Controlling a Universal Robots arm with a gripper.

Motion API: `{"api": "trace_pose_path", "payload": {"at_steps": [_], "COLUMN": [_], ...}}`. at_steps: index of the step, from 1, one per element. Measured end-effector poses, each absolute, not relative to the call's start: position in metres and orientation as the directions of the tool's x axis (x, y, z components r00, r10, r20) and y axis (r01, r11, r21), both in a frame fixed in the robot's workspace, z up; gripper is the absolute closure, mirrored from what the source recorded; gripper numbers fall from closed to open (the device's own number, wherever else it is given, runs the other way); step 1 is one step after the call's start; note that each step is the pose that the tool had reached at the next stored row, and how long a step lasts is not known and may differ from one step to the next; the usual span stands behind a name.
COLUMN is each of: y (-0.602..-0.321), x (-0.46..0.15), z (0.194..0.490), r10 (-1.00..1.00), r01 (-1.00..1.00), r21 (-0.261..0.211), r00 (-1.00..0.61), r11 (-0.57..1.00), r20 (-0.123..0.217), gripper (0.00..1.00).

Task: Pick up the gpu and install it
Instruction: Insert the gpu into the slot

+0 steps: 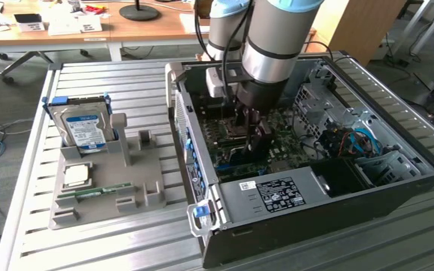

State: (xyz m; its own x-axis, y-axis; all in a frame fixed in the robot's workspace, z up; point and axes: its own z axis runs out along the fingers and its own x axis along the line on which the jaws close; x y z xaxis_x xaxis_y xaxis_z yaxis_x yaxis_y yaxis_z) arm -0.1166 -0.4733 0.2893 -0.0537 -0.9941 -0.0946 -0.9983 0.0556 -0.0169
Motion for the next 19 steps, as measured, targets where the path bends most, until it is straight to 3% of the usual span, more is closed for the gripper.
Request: {"api": "trace_pose_path", "payload": {"at_steps": [19], "y": [-0.473], "x": [-0.117], "z": [0.327], "r10": [-0.994], "r01": [-0.998], "r21": [-0.017], "r00": [-0.054], "r11": [0.056], "r20": [-0.095], "gripper": [0.25]}}
